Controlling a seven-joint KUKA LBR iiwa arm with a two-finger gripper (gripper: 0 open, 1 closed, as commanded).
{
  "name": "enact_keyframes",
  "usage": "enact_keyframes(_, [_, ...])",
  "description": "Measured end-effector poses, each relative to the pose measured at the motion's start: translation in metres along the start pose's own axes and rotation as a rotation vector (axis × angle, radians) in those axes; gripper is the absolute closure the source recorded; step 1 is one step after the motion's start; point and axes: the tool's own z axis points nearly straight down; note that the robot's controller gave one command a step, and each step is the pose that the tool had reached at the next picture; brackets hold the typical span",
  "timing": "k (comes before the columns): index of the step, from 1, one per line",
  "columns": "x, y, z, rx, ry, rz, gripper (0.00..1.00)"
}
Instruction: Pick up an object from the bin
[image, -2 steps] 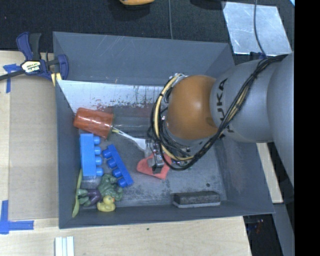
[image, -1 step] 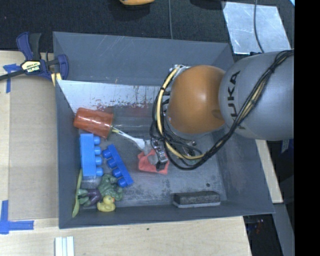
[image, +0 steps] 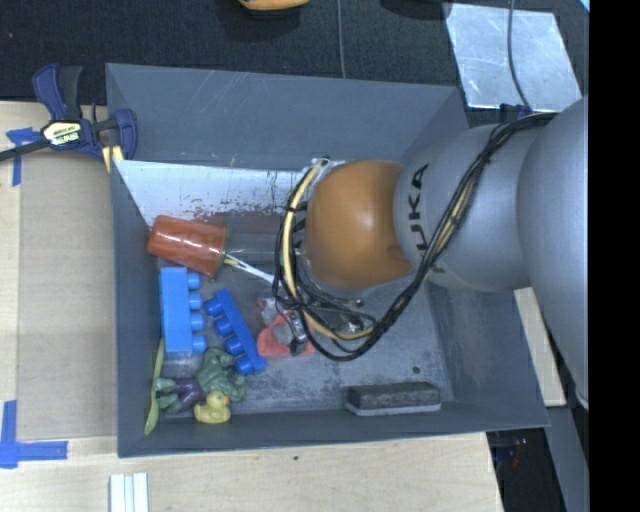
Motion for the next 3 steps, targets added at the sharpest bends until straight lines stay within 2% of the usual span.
enact_keyframes(1, [-0.002, 0.008, 0.028, 0.0, 0.001, 0.076, 1.0])
enact_keyframes(2, [0.004, 0.038, 0.027, 0.005, 0.003, 0.03, 1.0])
enact_keyframes(3, [-0.009, 0.031, 0.011, 0.0, 0.002, 0.061, 1.0])
